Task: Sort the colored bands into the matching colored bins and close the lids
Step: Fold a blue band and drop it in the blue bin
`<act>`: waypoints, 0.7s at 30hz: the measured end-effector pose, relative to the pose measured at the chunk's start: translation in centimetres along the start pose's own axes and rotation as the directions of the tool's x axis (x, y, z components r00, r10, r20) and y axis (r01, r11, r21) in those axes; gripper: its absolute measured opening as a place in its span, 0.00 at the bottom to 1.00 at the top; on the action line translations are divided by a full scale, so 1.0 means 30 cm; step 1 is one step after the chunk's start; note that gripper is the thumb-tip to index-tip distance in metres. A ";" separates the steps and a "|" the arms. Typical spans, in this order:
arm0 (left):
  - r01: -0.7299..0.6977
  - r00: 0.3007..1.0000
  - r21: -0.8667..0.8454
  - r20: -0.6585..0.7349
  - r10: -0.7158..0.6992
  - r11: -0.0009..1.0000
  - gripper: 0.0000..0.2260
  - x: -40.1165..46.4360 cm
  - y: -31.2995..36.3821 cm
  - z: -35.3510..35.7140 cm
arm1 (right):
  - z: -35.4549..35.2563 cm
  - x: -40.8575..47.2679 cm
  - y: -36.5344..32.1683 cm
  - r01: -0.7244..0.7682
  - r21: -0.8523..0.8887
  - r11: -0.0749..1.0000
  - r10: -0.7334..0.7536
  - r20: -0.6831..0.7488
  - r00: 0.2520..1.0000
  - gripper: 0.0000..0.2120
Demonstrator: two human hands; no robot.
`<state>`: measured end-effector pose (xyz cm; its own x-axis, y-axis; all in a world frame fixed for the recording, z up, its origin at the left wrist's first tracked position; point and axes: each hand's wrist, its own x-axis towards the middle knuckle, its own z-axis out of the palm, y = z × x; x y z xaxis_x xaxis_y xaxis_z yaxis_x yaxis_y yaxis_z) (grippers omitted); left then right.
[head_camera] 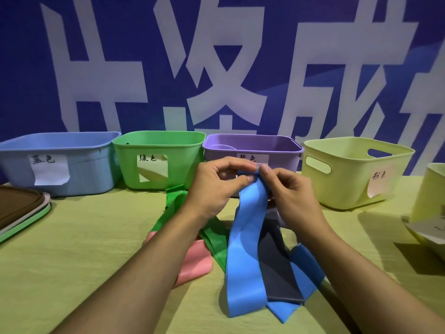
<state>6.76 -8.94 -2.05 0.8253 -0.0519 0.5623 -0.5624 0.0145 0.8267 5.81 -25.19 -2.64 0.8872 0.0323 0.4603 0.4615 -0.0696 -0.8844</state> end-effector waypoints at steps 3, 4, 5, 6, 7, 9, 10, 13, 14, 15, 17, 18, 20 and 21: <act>0.043 0.998 -0.003 0.046 -0.043 0.999 0.13 -0.001 0.005 -0.002 | -0.002 -0.002 -0.003 0.015 -0.013 1.000 -0.015 -0.001 1.000 0.11; 0.066 0.996 -0.006 0.067 -0.065 0.998 0.16 0.000 0.005 -0.003 | -0.002 -0.002 -0.005 0.017 -0.009 1.000 -0.017 -0.003 1.000 0.10; 0.092 0.992 -0.007 0.083 -0.091 0.996 0.19 -0.001 0.004 -0.004 | -0.003 -0.003 -0.006 0.018 0.000 1.000 -0.018 -0.005 1.000 0.10; 0.119 0.989 0.002 0.091 -0.119 0.993 0.21 -0.001 0.003 -0.003 | -0.005 -0.004 -0.007 0.022 0.006 1.000 -0.022 -0.010 1.000 0.10; 0.145 0.985 0.019 0.095 -0.146 0.989 0.22 -0.002 0.003 -0.002 | -0.006 -0.004 -0.009 0.025 0.008 1.000 -0.025 -0.017 1.000 0.10; 0.194 0.975 0.029 0.105 -0.196 0.980 0.20 -0.005 0.003 0.000 | -0.007 -0.006 -0.012 0.028 0.006 1.000 -0.028 -0.028 0.999 0.10; 0.210 0.971 0.016 0.111 -0.210 0.978 0.17 -0.006 0.003 0.001 | -0.006 -0.006 -0.012 0.027 0.010 1.000 -0.026 -0.028 0.999 0.10; 0.228 0.968 -0.006 0.105 -0.227 0.974 0.11 -0.007 0.006 -0.001 | -0.004 -0.006 -0.013 0.009 0.036 0.999 -0.008 -0.031 0.999 0.10; 0.238 0.967 -0.008 0.094 -0.236 0.971 0.10 -0.004 0.004 -0.002 | -0.004 -0.005 -0.011 0.007 0.044 0.999 -0.005 -0.035 0.999 0.10; 0.251 0.965 -0.015 0.082 -0.249 0.968 0.10 -0.003 0.003 -0.004 | -0.005 -0.004 -0.010 0.007 0.046 0.999 -0.006 -0.039 0.999 0.09; 0.280 0.959 -0.056 0.067 -0.277 0.958 0.09 0.000 -0.004 -0.006 | -0.007 -0.002 -0.008 0.018 0.033 0.999 -0.017 -0.042 0.999 0.08; 0.293 0.956 -0.076 0.060 -0.289 0.953 0.09 0.000 -0.007 -0.006 | -0.007 -0.001 -0.006 0.024 0.027 0.999 -0.023 -0.040 0.999 0.08; 0.303 0.953 -0.103 0.046 -0.300 0.947 0.11 0.000 -0.009 -0.006 | -0.008 0.000 -0.002 0.030 0.024 0.999 -0.029 -0.032 0.999 0.06; 0.304 0.953 -0.114 0.046 -0.301 0.946 0.11 0.000 -0.008 -0.006 | -0.009 0.000 0.000 0.032 0.023 0.999 -0.032 -0.023 0.999 0.06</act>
<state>6.90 -8.75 -2.26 0.9530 -0.0999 0.2861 -0.2750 0.1116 0.9549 5.80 -25.45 -2.62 0.8718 0.0112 0.4897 0.4896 -0.0458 -0.8707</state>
